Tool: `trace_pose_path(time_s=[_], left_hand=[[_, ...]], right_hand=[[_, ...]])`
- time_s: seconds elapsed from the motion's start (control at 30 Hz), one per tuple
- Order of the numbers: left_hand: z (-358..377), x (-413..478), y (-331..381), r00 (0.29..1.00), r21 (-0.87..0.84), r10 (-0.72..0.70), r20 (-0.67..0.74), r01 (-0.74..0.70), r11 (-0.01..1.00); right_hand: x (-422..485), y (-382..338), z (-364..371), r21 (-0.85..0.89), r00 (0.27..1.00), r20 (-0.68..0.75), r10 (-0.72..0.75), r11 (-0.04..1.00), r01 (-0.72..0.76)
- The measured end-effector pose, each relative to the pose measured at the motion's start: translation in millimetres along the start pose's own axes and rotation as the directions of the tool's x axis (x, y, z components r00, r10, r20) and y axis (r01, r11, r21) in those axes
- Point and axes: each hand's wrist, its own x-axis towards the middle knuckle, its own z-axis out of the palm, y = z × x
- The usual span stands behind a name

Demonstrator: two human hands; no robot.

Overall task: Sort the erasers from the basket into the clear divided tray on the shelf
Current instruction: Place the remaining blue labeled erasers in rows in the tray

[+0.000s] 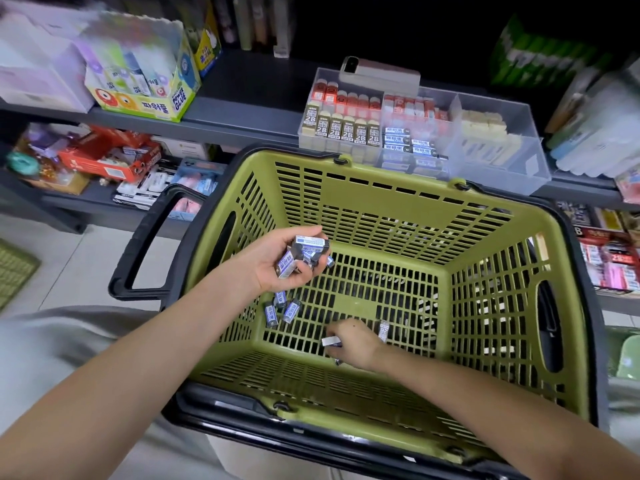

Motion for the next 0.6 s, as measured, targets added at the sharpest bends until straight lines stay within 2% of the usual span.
trace_pose_path(time_s=[0.1,0.2,0.27,0.33,0.43,0.53,0.6], left_hand=[[0,0,-3,0.996,0.103,-0.022,-0.091,0.031,0.994],[-1,-1,-3,0.988,0.184,-0.037,-0.15,0.064,0.981],[1,-1,-2,0.985,0.222,-0.059,-0.16,0.094,0.971],[8,-1,-2,0.987,0.28,-0.07,-0.142,0.108,0.954],[24,1,-1,0.995,0.375,-0.051,-0.09,0.081,0.923],[45,0,3,0.999,0.379,-0.049,0.016,0.039,0.925],[55,-1,7,0.997,0.375,-0.036,0.073,0.006,0.927]], right_hand=[[-6,-2,-16,0.298,0.995,0.037,0.094,0.949,-0.101],[-20,-8,-52,0.65,0.988,-0.001,0.155,0.751,-0.117],[-30,-17,-82,0.809,0.979,-0.106,0.176,0.588,-0.018],[-38,-29,-112,0.838,0.942,-0.277,0.187,0.526,0.142],[-44,-44,-143,0.762,0.837,-0.51,0.2,0.557,0.331],[-46,-55,-157,0.672,0.767,-0.614,0.186,0.632,0.385],[-47,-59,-165,0.672,0.737,-0.638,0.221,0.627,0.394]])
